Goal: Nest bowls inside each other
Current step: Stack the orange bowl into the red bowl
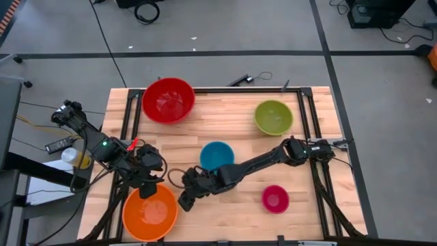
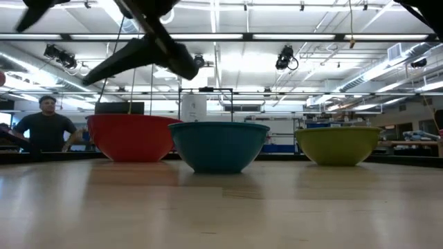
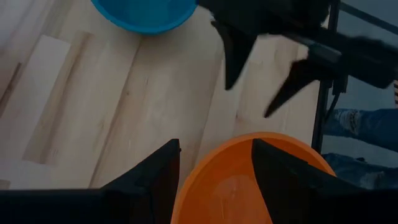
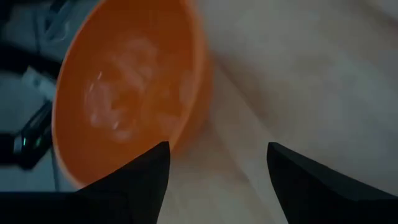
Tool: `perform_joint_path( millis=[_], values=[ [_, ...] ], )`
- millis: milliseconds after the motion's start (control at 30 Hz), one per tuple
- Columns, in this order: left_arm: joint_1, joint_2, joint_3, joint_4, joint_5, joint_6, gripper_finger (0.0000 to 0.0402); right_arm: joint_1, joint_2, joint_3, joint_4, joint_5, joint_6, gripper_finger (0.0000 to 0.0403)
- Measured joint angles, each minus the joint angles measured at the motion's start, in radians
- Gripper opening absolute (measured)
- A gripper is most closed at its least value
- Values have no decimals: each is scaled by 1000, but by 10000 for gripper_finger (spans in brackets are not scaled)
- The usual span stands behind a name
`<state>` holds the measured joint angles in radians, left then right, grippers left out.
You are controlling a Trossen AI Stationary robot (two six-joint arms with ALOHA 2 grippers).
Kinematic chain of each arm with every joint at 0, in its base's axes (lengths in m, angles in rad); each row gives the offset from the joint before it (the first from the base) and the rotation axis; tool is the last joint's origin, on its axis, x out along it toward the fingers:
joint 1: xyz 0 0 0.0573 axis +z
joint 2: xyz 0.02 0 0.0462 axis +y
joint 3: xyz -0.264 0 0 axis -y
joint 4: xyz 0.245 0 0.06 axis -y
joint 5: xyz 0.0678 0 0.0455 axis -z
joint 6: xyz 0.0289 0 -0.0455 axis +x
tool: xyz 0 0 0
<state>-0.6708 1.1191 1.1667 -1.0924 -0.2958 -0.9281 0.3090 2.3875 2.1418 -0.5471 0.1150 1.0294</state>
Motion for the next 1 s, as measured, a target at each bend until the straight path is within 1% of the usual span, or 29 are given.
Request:
perform_joint_path(
  millis=[100,267,333,567,700,767,1000],
  values=[
    [0,0,0,0,0,-17,201,-20,0,40,-53,-7,22,271],
    [-1,0,0,-1,0,-28,201,-36,0,42,-13,-26,23,269],
    [-1,0,0,-2,0,-28,201,-36,-1,31,11,-14,22,268],
    [-1,0,0,-26,0,-27,201,-41,0,20,3,21,28,268],
    [-1,0,0,-40,1,-30,201,-24,5,19,-2,37,47,267],
    [-1,0,0,-40,1,-30,201,-18,14,20,7,50,68,267],
    [-1,0,0,-57,1,-32,201,-11,56,20,36,37,171,267]
  ],
)
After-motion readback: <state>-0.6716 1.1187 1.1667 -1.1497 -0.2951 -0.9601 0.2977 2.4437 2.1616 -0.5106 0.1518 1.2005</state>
